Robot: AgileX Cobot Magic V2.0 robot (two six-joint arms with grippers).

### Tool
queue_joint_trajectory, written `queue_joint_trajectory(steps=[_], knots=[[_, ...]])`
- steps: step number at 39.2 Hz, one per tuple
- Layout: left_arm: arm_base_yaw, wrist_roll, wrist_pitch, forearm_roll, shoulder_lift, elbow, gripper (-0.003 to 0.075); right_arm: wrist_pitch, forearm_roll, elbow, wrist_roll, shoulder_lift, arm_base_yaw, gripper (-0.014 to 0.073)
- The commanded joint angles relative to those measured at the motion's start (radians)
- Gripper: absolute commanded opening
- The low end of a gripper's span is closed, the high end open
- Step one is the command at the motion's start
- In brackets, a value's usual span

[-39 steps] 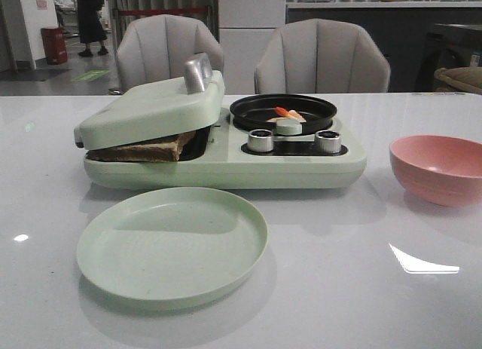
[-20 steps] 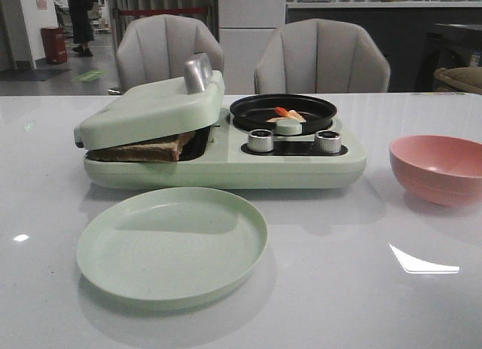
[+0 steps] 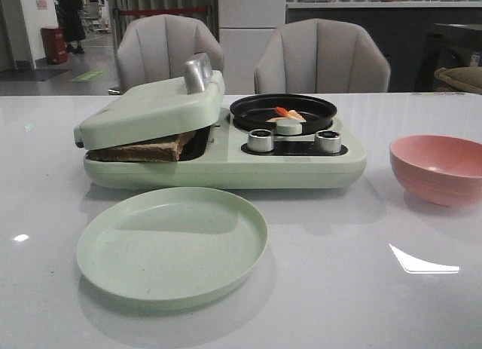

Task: Make breakfast with bread and shrimp

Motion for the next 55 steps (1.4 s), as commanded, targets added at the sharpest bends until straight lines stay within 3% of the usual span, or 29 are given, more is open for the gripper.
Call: queue_joint_trajectory(steps=[1,35,39,49,55], knots=[[0.000,-0.012,-0.073,0.002,-0.016,0.020,0.0114,-0.082,-0.001,-0.029,-0.011,0.002,0.001,0.0135],[0.000,-0.012,-0.073,0.002,-0.016,0.020,0.0114,-0.083,-0.002,-0.026,-0.011,0.001,-0.001,0.0135],[0.000,-0.012,-0.073,0.002,-0.016,0.020,0.0114,-0.069,-0.059,-0.026,-0.003,-0.014,-0.013,0.0135],[0.000,-0.012,-0.073,0.002,-0.015,0.020,0.0114,0.000,-0.399,0.003,0.351,-0.152,-0.129,0.0135],[0.000,-0.012,-0.073,0.002,-0.015,0.020,0.0114,0.005,-0.486,0.060,0.462,-0.242,-0.189,0.0135]])
